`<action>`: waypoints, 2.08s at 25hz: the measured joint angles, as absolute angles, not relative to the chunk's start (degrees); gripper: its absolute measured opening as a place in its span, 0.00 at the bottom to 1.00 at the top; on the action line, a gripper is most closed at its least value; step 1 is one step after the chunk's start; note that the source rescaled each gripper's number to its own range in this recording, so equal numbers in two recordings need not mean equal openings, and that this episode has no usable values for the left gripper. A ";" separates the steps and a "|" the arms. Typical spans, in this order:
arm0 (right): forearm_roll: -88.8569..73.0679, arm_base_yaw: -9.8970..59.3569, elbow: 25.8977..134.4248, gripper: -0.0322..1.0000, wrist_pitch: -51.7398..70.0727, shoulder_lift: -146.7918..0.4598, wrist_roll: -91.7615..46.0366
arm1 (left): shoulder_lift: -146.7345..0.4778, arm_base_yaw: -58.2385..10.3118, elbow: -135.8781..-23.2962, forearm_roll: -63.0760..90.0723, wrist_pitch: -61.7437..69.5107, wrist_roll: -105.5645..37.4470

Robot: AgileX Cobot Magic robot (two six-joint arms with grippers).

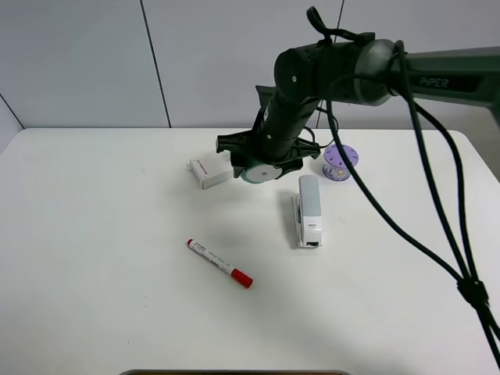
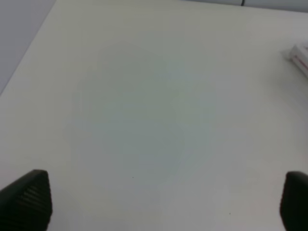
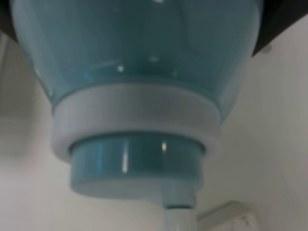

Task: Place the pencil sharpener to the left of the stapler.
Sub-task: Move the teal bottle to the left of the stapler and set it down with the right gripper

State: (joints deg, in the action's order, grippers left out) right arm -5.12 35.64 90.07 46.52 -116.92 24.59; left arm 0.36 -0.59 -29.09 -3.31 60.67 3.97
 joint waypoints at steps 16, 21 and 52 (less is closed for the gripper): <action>-7.72 37.44 96.38 0.07 51.93 -129.05 27.88 | 0.36 -0.59 -29.09 -3.31 60.67 3.97; -7.90 37.78 96.38 0.07 51.93 -130.61 27.88 | 0.36 -0.59 -29.09 -3.31 60.67 3.97; -7.24 37.96 97.27 0.07 53.85 -132.54 27.88 | 0.36 -0.59 -29.09 -3.31 60.67 3.97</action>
State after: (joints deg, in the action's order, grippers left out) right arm -7.24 37.96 97.27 53.85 -132.54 27.88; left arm 0.36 -0.59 -29.09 -3.31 60.67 3.97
